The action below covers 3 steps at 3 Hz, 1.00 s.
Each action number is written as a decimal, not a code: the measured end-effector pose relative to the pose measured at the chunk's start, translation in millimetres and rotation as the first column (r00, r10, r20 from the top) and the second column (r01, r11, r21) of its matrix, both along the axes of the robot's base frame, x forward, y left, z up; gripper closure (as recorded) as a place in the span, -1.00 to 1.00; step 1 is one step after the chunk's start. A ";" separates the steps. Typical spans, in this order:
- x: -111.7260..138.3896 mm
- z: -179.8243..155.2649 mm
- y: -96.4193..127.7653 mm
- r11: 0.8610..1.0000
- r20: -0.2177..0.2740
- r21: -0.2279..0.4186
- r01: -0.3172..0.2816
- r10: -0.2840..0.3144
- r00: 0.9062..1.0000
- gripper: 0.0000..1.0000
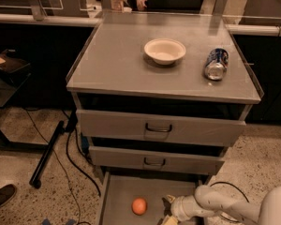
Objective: Pick orange from bottom drawer and place on counter
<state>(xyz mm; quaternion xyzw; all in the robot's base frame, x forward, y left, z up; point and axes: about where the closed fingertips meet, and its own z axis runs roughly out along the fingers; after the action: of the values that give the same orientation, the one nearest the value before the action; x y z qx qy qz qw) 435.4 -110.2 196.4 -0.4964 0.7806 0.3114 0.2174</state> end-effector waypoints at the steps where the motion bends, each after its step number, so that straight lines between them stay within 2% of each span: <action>1: -1.2 -19.9 17.7 0.998 0.020 0.063 0.012 -0.014 1.000 -1.00; 2: 9.4 -39.9 36.8 0.993 0.031 0.114 0.008 -0.012 0.999 -1.00; 3: 20.3 -46.2 45.5 0.991 0.025 0.134 0.008 -0.011 1.000 -1.00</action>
Offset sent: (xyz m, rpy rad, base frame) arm 0.0348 0.0535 -0.0637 0.1692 -0.0590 -0.0154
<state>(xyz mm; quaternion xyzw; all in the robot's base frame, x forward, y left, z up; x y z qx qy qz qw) 455.7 -64.7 150.2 -0.4810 0.7575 0.3554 0.2618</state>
